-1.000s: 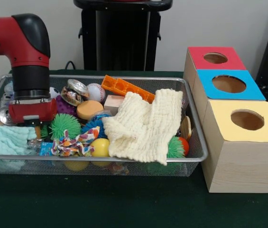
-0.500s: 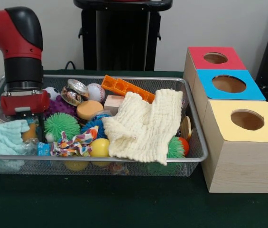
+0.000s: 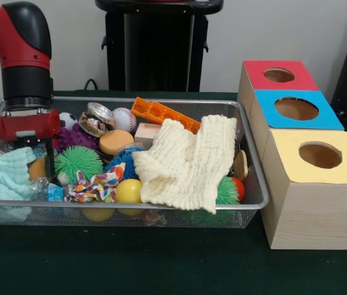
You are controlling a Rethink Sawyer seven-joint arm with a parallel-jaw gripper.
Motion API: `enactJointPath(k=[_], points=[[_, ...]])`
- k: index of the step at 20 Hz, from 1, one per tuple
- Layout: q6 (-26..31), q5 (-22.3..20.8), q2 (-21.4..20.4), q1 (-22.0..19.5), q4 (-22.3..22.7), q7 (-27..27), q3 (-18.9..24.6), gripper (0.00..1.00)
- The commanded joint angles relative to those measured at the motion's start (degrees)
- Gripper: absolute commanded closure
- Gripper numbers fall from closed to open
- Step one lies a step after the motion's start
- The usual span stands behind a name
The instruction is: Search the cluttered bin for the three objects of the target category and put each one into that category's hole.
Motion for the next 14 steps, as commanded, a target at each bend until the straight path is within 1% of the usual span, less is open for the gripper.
enactJointPath(k=[1,4,5,7,11,14], points=[[6.15,-6.37,3.11,-1.31,0.09,-2.73,-0.74,1.00],[4.45,-5.81,3.03,0.14,-0.48,-0.98,-2.60,1.00],[1.80,-5.24,2.75,2.44,-1.08,0.82,-5.48,1.00],[-1.52,-4.47,2.84,4.67,-1.58,2.10,-8.41,1.00],[-2.82,-3.18,2.55,6.36,-1.62,2.86,-10.38,1.00],[-1.96,-3.00,2.01,6.33,-1.08,2.94,-10.05,1.00]])
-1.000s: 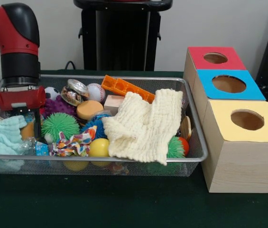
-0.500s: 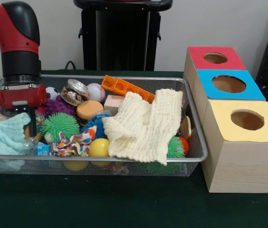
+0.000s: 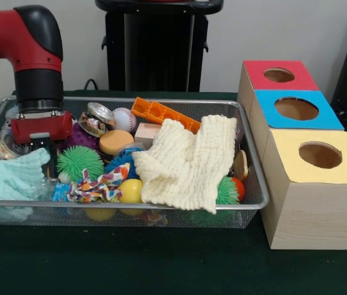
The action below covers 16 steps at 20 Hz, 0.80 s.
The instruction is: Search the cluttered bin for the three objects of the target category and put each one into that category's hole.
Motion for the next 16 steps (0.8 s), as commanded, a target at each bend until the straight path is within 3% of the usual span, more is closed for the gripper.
enactJointPath(k=[1,4,11,16], points=[[1.69,-2.81,1.53,1.89,-0.64,3.01,-5.70,1.00],[2.64,-1.94,-0.55,1.95,1.17,3.30,-5.46,1.00],[8.07,2.81,-10.25,1.76,9.13,3.84,-3.52,1.00],[10.76,4.91,-12.72,0.57,11.38,2.71,-1.37,1.00]])
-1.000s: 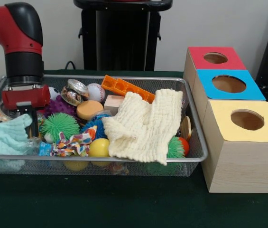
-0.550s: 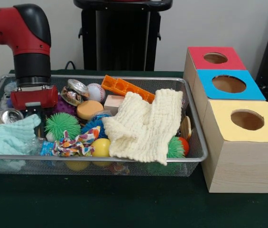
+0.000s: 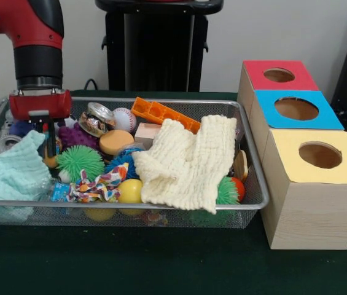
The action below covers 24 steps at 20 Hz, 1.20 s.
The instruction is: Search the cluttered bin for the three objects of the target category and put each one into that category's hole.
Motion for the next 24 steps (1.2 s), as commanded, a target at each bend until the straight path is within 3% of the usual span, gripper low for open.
enactJointPath(k=[1,16,24], points=[[10.46,2.99,-5.36,-0.84,6.20,2.59,0.74,1.00],[11.69,5.24,-7.21,-1.07,8.16,1.82,1.13,1.00],[13.17,12.19,-17.21,-0.59,15.40,4.31,3.11,1.00]])
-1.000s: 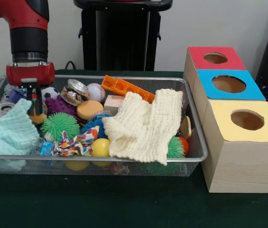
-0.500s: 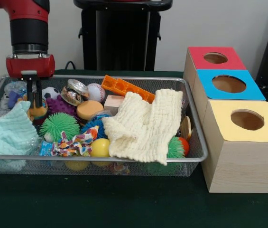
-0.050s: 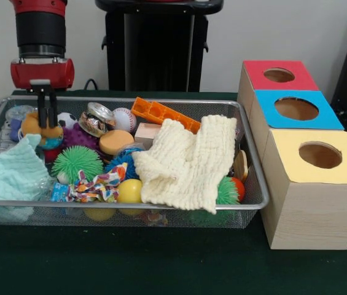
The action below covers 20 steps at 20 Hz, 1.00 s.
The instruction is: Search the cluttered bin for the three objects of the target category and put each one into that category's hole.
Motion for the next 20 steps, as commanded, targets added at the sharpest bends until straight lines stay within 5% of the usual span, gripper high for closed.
enactJointPath(k=[1,11,20], points=[[8.79,6.04,-8.36,-0.27,7.69,4.58,3.24,1.00],[12.13,15.30,-16.83,0.27,13.54,4.09,6.09,1.00],[10.19,17.17,-17.39,3.54,14.44,5.12,2.94,1.00]])
